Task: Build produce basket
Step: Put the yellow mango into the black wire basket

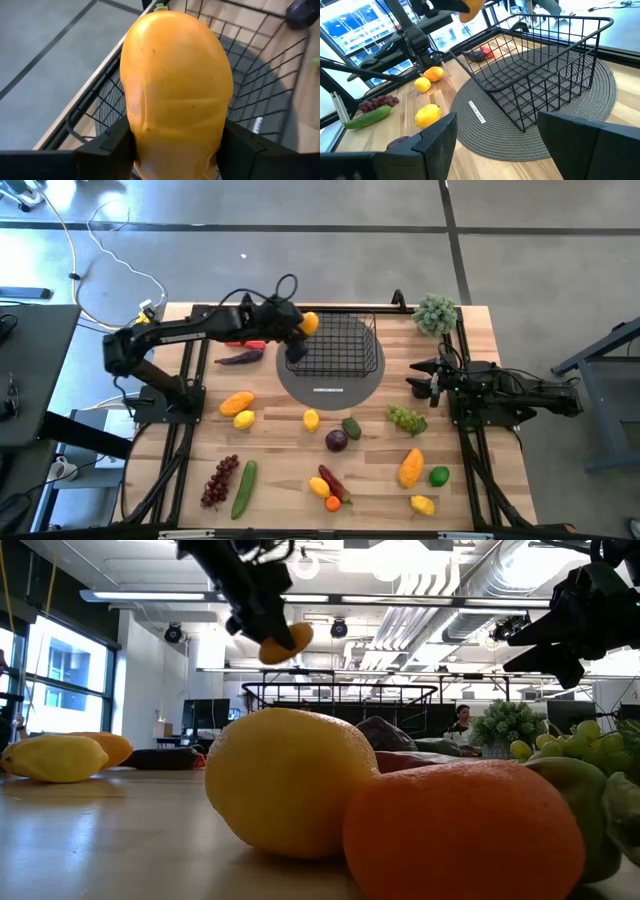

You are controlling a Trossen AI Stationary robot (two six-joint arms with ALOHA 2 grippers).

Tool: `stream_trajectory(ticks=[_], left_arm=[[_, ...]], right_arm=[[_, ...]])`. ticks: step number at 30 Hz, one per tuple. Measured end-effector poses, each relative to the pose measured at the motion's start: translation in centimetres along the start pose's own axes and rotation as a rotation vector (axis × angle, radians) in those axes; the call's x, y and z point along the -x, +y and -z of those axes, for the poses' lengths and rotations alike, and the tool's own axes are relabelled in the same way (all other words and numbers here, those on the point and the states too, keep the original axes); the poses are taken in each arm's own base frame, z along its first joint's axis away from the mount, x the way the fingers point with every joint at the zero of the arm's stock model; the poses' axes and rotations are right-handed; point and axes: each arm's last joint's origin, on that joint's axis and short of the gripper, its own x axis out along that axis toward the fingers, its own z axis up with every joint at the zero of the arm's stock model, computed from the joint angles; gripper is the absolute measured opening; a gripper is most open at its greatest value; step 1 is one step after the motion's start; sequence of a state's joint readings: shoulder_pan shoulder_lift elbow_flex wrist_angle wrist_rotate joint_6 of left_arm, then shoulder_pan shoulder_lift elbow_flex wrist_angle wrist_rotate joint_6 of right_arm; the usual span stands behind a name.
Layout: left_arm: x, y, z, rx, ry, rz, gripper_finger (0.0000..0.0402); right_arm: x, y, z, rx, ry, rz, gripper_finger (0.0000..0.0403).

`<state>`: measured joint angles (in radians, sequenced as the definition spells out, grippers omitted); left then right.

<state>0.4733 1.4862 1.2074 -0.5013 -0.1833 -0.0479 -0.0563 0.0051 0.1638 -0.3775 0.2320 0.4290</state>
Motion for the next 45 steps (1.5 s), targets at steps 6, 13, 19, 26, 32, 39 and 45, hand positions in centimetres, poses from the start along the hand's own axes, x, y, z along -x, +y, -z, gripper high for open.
stream_trajectory(ticks=[6,13,19,26,32,39,45], left_arm=[[-3.2,-0.4,0.2,-0.007,0.076,-0.02,0.02],[-6.7,-0.5,1.2,0.072,0.168,-0.011,0.0205],[-8.7,-0.4,2.1,0.11,0.228,-0.007,0.024],[-9.3,-0.6,2.4,0.114,0.244,-0.013,0.0284],[-9.3,-0.5,2.4,0.107,0.241,-0.061,0.0299],[-8.8,-0.8,1.3,0.053,0.221,-0.009,0.0293],[-7.4,-1.6,-1.1,-0.06,0.182,0.014,0.0288]], right_arm=[[0.0,0.0,0.0,0.0,0.0,0.0,0.0256],[0.0,0.0,0.0,0.0,0.0,0.0,0.0256],[0.0,0.0,0.0,0.0,0.0,0.0,0.0256],[0.0,0.0,0.0,0.0,0.0,0.0,0.0256],[0.0,0.0,0.0,0.0,0.0,0.0,0.0256],[0.0,0.0,0.0,0.0,0.0,0.0,0.0256],[0.0,0.0,0.0,0.0,0.0,0.0,0.0256]])
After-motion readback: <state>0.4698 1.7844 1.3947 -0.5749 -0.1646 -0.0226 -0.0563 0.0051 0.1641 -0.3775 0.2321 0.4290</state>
